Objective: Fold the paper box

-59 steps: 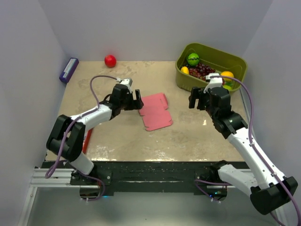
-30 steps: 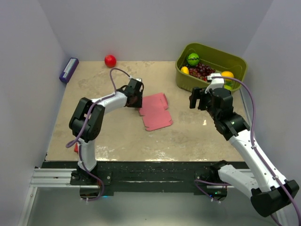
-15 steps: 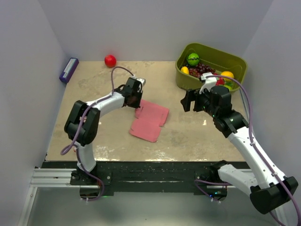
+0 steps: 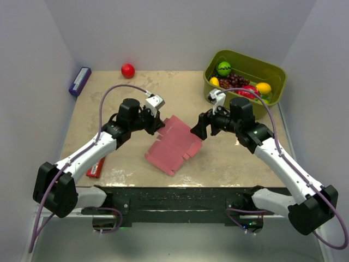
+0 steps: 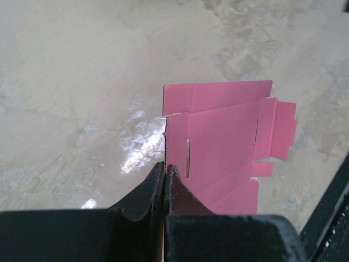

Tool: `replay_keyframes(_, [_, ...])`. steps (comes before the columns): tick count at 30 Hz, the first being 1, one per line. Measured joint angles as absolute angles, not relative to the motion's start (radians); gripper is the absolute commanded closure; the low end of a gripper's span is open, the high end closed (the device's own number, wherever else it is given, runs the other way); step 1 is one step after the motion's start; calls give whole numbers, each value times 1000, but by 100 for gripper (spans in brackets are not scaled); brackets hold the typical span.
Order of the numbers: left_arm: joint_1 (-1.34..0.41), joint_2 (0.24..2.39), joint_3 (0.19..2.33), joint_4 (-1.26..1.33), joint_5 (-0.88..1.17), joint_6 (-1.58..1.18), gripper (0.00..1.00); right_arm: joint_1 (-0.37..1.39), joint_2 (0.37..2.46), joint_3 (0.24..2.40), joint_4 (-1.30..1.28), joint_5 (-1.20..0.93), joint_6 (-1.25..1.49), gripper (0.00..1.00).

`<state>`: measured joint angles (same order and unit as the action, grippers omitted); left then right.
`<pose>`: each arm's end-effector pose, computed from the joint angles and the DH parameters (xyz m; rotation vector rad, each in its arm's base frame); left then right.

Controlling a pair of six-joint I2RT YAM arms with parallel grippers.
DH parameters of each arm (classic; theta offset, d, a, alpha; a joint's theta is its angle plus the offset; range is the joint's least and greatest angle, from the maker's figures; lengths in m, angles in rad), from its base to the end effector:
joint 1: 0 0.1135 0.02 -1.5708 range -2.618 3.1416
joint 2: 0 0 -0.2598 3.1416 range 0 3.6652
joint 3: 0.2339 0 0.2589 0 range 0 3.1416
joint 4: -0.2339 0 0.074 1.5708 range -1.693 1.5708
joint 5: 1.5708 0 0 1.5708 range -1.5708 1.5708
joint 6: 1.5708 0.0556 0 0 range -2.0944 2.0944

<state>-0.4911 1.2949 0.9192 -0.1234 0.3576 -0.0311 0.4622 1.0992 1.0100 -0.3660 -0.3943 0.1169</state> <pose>0.2697 -0.1663 0.2665 0.6968 1.9895 -0.6872 0.2328 0.1398 0.3272 -0.6059 1.9825 0.7602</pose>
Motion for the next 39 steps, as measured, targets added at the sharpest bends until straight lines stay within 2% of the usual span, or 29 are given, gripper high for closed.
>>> replay_keyframes(3, [-487, 1285, 894, -106, 459, -5, 100, 471, 1116, 999, -338, -438, 93, 13])
replay_keyframes(8, [-448, 1282, 889, -76, 625, 6, 100, 473, 1137, 994, -319, -458, 54, 19])
replay_keyframes(17, [-432, 1245, 888, -65, 752, 6, 100, 575, 1173, 992, -318, -351, 25, 31])
replay_keyframes(24, [-432, 1234, 887, -60, 772, 5, 100, 645, 1174, 981, -296, -244, 17, 58])
replay_keyframes(28, [-432, 1234, 885, -60, 772, 4, 100, 702, 1174, 968, -276, -176, 14, 80])
replay_keyframes(32, [-418, 1238, 884, -61, 763, 1, 100, 759, 1171, 946, -241, -91, 11, 90])
replay_keyframes(39, [-397, 1289, 884, -50, 777, -38, 100, 896, 1172, 921, -199, 141, -10, 99])
